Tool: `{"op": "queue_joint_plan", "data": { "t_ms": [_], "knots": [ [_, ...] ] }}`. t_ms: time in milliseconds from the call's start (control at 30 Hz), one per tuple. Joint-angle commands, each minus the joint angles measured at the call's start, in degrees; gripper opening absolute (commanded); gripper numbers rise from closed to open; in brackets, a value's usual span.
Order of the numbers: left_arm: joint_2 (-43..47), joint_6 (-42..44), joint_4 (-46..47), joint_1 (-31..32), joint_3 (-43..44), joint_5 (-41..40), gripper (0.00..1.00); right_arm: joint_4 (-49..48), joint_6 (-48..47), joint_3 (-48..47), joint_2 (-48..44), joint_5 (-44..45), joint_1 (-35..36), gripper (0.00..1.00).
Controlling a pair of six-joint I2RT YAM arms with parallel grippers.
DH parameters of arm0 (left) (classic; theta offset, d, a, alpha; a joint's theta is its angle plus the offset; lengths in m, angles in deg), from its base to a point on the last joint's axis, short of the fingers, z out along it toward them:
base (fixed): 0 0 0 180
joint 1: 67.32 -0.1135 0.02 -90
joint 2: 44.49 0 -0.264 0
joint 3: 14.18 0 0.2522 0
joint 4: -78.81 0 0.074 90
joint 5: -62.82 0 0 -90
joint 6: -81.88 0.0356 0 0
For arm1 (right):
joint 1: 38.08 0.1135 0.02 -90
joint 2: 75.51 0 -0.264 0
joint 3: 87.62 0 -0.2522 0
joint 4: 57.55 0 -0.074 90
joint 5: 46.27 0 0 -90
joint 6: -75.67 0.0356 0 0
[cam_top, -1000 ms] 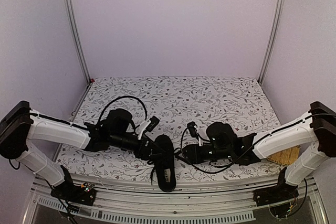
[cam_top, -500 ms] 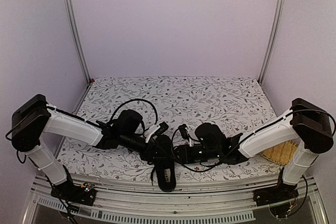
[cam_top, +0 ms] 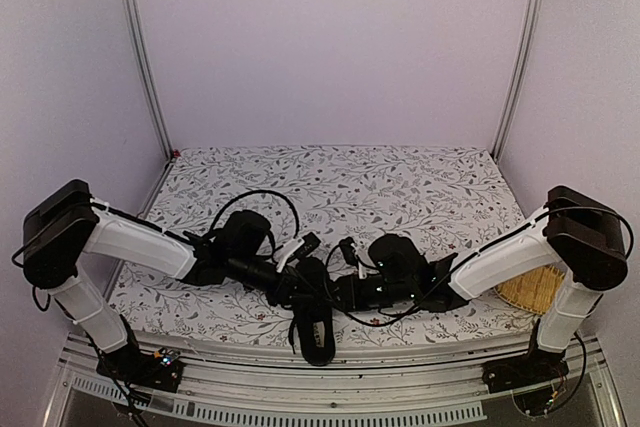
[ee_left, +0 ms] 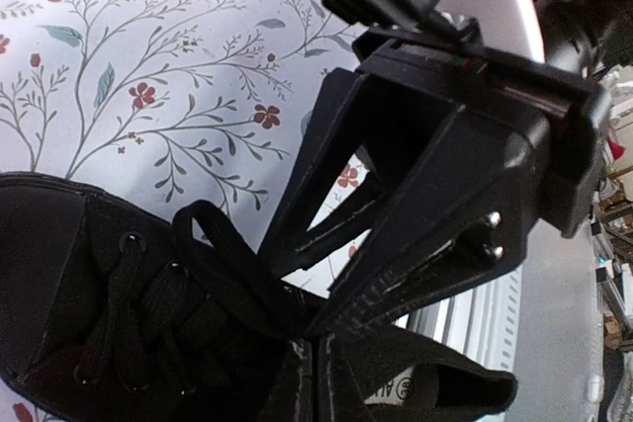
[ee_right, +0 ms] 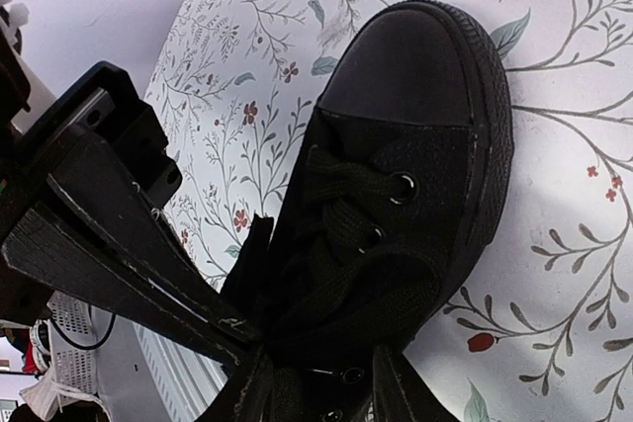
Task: Tie the shoes
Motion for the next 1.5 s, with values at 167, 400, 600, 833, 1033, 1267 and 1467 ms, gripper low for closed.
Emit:
{"op": "queue_joint_plan", "data": {
  "t_ms": [167, 400, 600, 833, 1033, 1267, 1467],
  "knots": [
    [2.04, -9.94, 16.76, -0.27, -8.24, 1.68, 0.00, -9.95, 2.85, 3.52, -1.97, -3.27, -0.86, 0.36],
    [1.84, -12.04, 20.34, -0.19, -10.02, 1.99, 0.00, -11.54, 2.93, 2.40, -0.14, -5.29, -0.85, 0.33],
    [1.72, -12.61, 21.05, -0.32, -10.44, 1.49, 0.00, -11.53, 3.22, 3.31, 0.80, -4.64, -0.86, 0.30],
    [3.59, -15.79, 24.09, -0.30, -13.33, -2.47, 0.00, -11.41, 3.71, 5.65, -0.91, -2.10, -0.86, 0.36],
    [4.35, -14.55, 20.68, -0.29, -12.97, -3.55, 0.26, -10.25, 3.49, 6.69, -3.59, -0.82, -1.02, 0.41],
    [1.76, -7.69, 10.55, -0.26, -6.58, -0.81, 0.38, -8.76, 3.44, 9.72, -8.13, 1.36, -2.00, 0.44],
    [-0.01, -5.91, 7.68, -0.24, -4.68, 1.17, 0.30, -7.79, 3.45, 10.36, -9.65, 2.02, -2.25, 0.46]
  ]
}}
